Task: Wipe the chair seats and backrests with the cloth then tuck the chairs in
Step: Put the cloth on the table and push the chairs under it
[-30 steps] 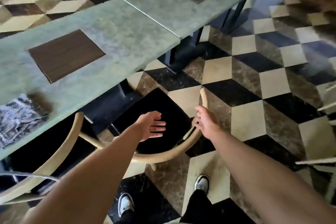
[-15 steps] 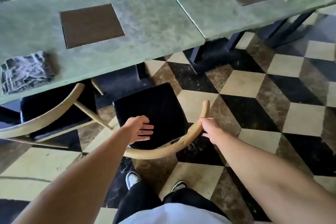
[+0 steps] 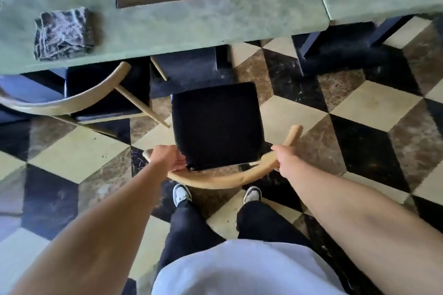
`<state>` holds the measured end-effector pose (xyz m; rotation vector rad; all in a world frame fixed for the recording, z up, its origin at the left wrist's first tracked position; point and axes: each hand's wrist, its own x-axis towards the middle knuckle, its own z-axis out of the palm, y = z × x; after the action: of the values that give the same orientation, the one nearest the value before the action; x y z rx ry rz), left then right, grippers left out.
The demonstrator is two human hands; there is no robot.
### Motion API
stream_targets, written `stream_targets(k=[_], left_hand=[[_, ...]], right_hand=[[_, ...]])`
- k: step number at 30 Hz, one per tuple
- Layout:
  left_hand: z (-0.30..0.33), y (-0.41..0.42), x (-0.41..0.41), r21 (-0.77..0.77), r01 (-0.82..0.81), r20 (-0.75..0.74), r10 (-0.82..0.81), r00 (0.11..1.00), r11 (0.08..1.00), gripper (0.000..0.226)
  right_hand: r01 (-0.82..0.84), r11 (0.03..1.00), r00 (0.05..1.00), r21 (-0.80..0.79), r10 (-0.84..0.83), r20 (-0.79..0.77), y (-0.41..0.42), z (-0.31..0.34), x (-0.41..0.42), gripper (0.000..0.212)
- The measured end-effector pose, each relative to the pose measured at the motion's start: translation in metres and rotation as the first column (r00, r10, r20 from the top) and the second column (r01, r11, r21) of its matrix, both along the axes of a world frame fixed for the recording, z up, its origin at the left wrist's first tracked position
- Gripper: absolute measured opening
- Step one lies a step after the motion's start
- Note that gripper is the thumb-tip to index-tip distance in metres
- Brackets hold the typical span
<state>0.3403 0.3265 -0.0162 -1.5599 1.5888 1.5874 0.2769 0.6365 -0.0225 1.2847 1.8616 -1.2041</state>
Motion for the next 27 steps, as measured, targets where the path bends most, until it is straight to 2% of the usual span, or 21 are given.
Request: stream_targets(k=[2,5,7,11,14,19,23,27], left_hand=[[-0.009,0.005,0.014,-0.138,-0.075,0.016,0.078,0.997,0.988,0.031],[-0.007,0.016,0.039,-0.429,-0.052,0.083,0.096,0.992,0.902,0.047],[-0.008,0.019,0.056,-0.464,-0.078,0.123,0.151,0.981,0.882,0.049],[-0.019,0.020,0.059,-0.234,-0.233,0.166,0.274,0.947,0.944,0.053],[-0.025,0.026,0.047,-0.097,-0.381,0.143,0.392,0.909,0.919,0.058],[-0.036,0.022,0.035,-0.085,-0.562,0.139,0.568,0.811,0.823,0.062],[-0.043,0.019,0.034,-0.099,-0.541,0.213,0.549,0.808,0.835,0.042],[-0.041,0.021,0.025,-0.103,-0.557,0.223,0.565,0.795,0.824,0.036]], right_hand=[[0.023,0.999,0.998,-0.028,-0.021,0.058,0.009,0.000,-0.003,0.058],[0.032,0.997,0.994,-0.068,-0.025,0.110,0.019,0.002,-0.011,0.063],[0.093,0.990,0.983,-0.104,-0.075,0.166,0.024,0.001,-0.015,0.063],[0.169,0.976,0.964,-0.139,-0.134,0.230,0.026,-0.011,-0.025,0.062],[0.196,0.970,0.962,-0.145,-0.161,0.221,0.028,-0.027,-0.030,0.068],[0.173,0.976,0.978,-0.129,-0.155,0.140,0.030,-0.041,-0.031,0.051],[0.177,0.975,0.978,-0.133,-0.159,0.133,0.033,-0.045,-0.025,0.043],[0.187,0.974,0.976,-0.124,-0.170,0.139,0.033,-0.042,-0.032,0.040]])
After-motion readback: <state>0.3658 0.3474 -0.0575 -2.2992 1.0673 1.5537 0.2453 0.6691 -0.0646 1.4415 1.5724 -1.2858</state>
